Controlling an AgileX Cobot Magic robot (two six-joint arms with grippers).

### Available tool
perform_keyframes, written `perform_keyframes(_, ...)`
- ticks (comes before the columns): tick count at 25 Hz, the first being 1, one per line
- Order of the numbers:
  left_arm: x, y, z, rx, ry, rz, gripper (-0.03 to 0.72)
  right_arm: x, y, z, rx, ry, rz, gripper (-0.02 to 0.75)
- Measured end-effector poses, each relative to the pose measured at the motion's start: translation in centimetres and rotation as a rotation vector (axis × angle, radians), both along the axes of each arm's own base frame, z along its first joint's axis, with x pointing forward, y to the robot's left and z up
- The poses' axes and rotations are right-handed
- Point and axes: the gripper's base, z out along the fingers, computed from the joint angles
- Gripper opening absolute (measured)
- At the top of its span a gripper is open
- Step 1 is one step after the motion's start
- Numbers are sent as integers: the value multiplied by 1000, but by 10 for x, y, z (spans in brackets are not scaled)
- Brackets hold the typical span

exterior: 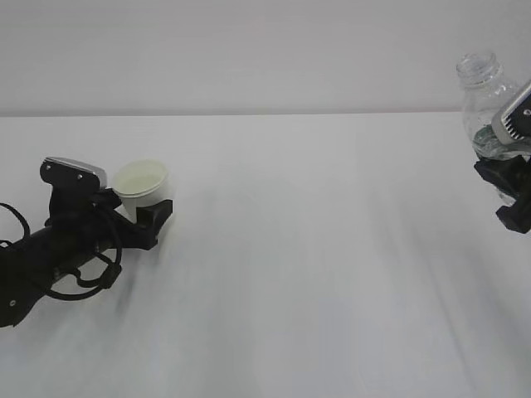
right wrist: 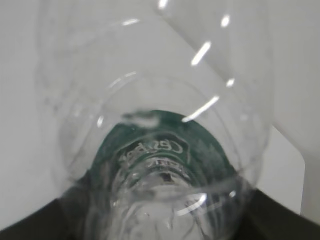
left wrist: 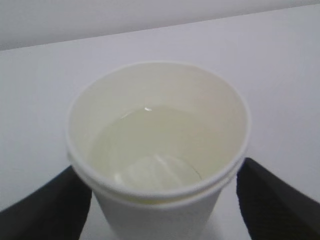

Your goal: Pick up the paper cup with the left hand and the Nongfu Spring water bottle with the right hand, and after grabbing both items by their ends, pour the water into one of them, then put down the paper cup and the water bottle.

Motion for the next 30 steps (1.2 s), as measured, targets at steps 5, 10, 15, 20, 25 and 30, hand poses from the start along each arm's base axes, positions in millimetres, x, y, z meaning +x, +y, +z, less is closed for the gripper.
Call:
perform_keyframes(5, -4, 0, 5, 0, -5, -11, 653, 0, 2, 1, 11, -14, 16, 410)
perform_keyframes(10, -6, 0, 8, 2, -9, -25, 628, -3, 3, -5, 20, -5, 33, 410)
perform_keyframes(15, -8, -4, 8, 9, -11, -68, 614, 1, 6, -12, 37, 8, 57, 410)
perform_keyframes(20, -8, -4, 8, 10, -12, -73, 608, 8, 10, -24, 55, 42, 78, 410)
perform_keyframes(25, -8, -3, 8, 7, -11, -56, 600, 13, 12, -36, 86, 75, 85, 410)
perform_keyframes(30, -7, -1, 8, 3, -10, -30, 655, 18, 8, -34, 165, 38, 63, 410)
